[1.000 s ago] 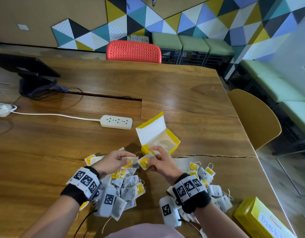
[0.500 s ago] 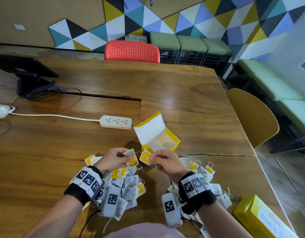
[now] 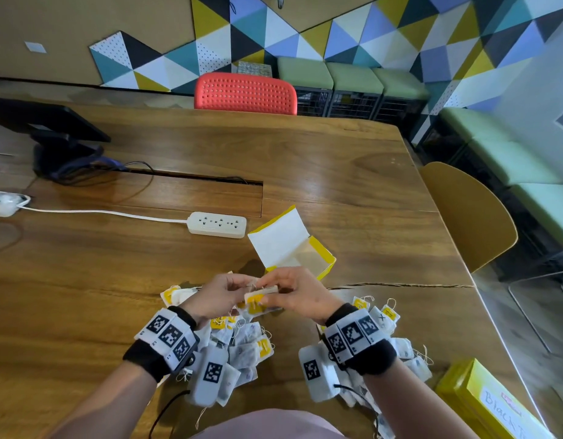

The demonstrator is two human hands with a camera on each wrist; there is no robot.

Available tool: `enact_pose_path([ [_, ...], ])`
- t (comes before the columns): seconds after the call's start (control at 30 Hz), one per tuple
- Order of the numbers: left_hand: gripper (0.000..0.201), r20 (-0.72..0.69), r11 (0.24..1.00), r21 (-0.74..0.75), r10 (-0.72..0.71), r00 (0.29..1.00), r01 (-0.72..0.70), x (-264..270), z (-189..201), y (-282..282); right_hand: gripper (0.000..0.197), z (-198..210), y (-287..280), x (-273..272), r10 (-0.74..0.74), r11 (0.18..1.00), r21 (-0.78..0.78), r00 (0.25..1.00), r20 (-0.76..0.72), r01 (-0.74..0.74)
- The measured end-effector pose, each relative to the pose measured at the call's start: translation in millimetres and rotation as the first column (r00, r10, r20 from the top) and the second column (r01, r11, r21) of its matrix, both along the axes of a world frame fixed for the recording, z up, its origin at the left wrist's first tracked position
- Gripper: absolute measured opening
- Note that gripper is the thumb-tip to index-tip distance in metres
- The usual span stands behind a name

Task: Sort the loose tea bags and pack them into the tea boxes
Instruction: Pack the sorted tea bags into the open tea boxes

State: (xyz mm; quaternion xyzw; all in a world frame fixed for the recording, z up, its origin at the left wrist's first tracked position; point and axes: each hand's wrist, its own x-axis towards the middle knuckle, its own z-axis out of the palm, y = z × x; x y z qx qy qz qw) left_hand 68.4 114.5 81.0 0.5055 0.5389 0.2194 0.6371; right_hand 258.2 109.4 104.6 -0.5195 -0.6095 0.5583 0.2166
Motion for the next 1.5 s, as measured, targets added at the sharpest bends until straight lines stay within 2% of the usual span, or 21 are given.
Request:
enact_pose_path([
  [0.07,0.021,-0.011,0.999,0.031,-0.032,0.999,0.033,1,4,0,0.028,-1,3,-5,0.019,0.996,0.080,0.994,0.111,-0.028],
  [0.2,0.027,-0.065,0.992,0.041,-0.114,0.991,0.116,1,9,1,0.031,0,8,-8,-0.074,0.981,0.192,0.962,0.262,0.023],
  [0.37,0.023,-0.059,0.985,0.073,-0.156,0.986,0.160,-1,15,3,0.028,-4,8,-8,-0.134,0.974,0.211,0.953,0.271,0.077],
  [0.43,0.025,-0.047,0.974,0.146,-0.169,0.984,0.175,0,14,3,0.028,-5,9,-7,-0.156,0.973,0.208,0.951,0.268,0.101],
  [0.5,0.034,-0.095,0.955,0.224,-0.180,0.979,0.197,-1,12,4,0.034,-4,10,-5,-0.146,0.974,0.211,0.948,0.285,0.086],
  [0.6,0.044,-0.247,0.919,0.307,-0.175,0.953,0.248,0,11,8,0.044,-2,13,0,-0.051,0.980,0.197,0.958,0.282,-0.005],
  [0.7,0.048,-0.280,0.905,0.380,-0.083,0.956,0.190,8,16,16,0.038,1,18,10,-0.036,0.986,0.164,0.973,0.229,-0.002],
  [0.83,0.036,-0.215,0.878,0.471,0.019,0.976,0.087,23,14,33,0.021,1,33,35,-0.191,0.967,0.224,0.930,0.314,0.123],
  [0.9,0.027,-0.233,0.848,0.509,-0.028,0.972,0.146,33,9,41,0.015,-3,43,50,-0.254,0.958,0.226,0.894,0.369,0.179],
  [0.97,0.026,-0.287,0.814,0.532,-0.086,0.954,0.233,45,1,47,0.018,-9,51,61,-0.278,0.956,0.209,0.874,0.398,0.208],
  [1.03,0.030,-0.426,0.769,0.526,-0.132,0.895,0.363,54,-6,53,0.023,-16,57,67,-0.336,0.939,0.207,0.859,0.385,0.274],
  [1.07,0.034,-0.531,0.736,0.492,-0.169,0.830,0.465,57,-7,57,0.024,-20,59,70,-0.380,0.923,0.212,0.846,0.374,0.320],
  [1.17,0.056,-0.789,0.594,0.328,-0.256,0.559,0.735,62,-9,64,0.026,-27,65,75,-0.440,0.898,0.205,0.816,0.375,0.389],
  [1.23,0.060,-0.883,0.503,0.253,-0.229,0.409,0.827,65,-7,66,0.028,-29,68,76,-0.408,0.913,0.176,0.818,0.405,0.369],
  [1.3,0.057,-0.917,0.452,0.254,-0.170,0.361,0.855,66,-8,68,0.028,-30,71,75,-0.375,0.927,0.158,0.821,0.431,0.340],
  [1.4,0.045,-0.896,0.460,0.340,-0.107,0.431,0.820,60,-11,69,0.024,-29,75,69,-0.328,0.945,0.152,0.821,0.468,0.291],
  [1.5,0.033,-0.819,0.504,0.471,-0.054,0.571,0.724,53,-16,63,0.018,-27,75,60,-0.232,0.973,0.123,0.835,0.499,0.197],
])
